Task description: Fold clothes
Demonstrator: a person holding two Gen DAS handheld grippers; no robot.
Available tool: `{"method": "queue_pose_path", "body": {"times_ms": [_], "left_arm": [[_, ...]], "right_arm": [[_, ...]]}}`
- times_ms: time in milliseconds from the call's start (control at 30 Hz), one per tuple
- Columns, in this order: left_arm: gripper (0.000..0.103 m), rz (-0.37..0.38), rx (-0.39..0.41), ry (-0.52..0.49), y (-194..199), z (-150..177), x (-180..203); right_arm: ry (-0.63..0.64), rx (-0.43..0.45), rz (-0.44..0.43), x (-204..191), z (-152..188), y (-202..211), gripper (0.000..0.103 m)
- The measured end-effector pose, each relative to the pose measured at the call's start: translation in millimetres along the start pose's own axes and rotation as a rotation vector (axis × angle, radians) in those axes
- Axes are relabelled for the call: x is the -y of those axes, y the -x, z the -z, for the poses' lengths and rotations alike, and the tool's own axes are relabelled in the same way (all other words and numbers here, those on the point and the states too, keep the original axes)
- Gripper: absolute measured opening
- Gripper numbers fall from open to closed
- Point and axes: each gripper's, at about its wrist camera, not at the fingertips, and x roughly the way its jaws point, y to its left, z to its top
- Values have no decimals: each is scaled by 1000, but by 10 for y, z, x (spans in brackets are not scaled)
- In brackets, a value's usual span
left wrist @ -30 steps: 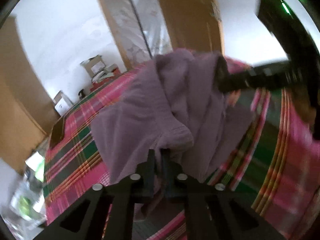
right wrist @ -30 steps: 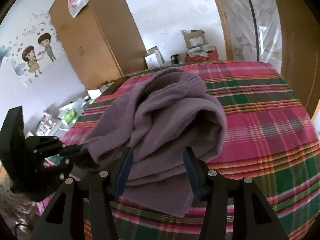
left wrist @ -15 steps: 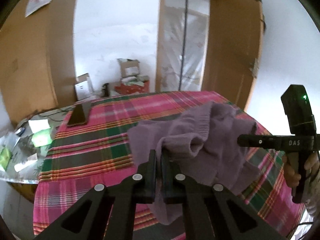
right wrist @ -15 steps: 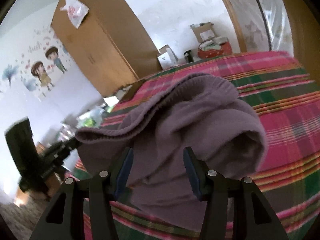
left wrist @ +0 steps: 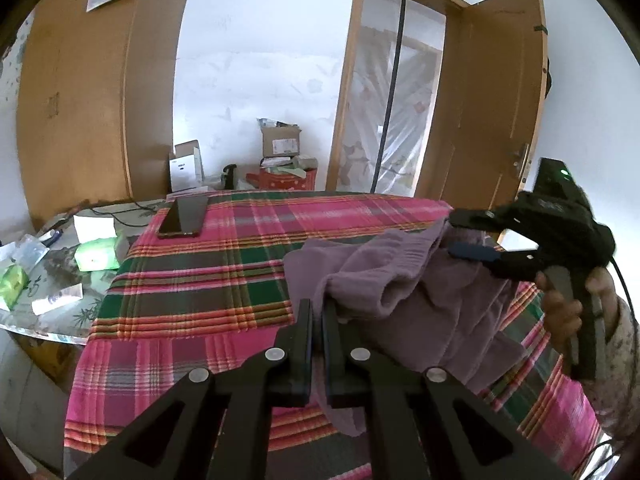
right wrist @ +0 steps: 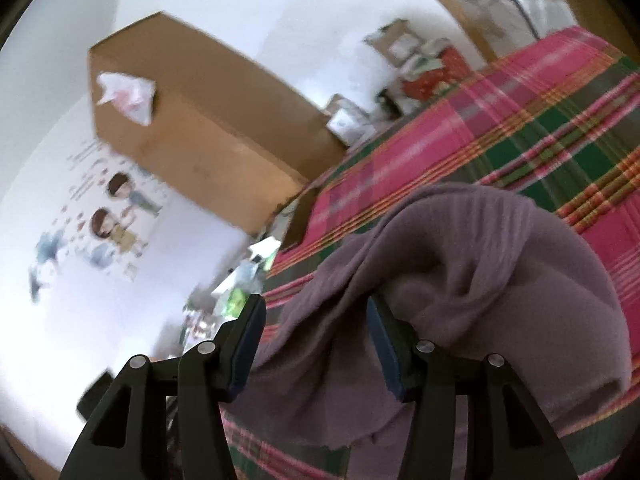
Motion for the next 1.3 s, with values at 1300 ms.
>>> {"method": "queue_pose_path", "body": {"times_ms": [1300], "left_arm": [[4,-35,-14,374,686,668,-932]], "right_arm": [[640,-70,89,-1810,198,-1555,20]]}}
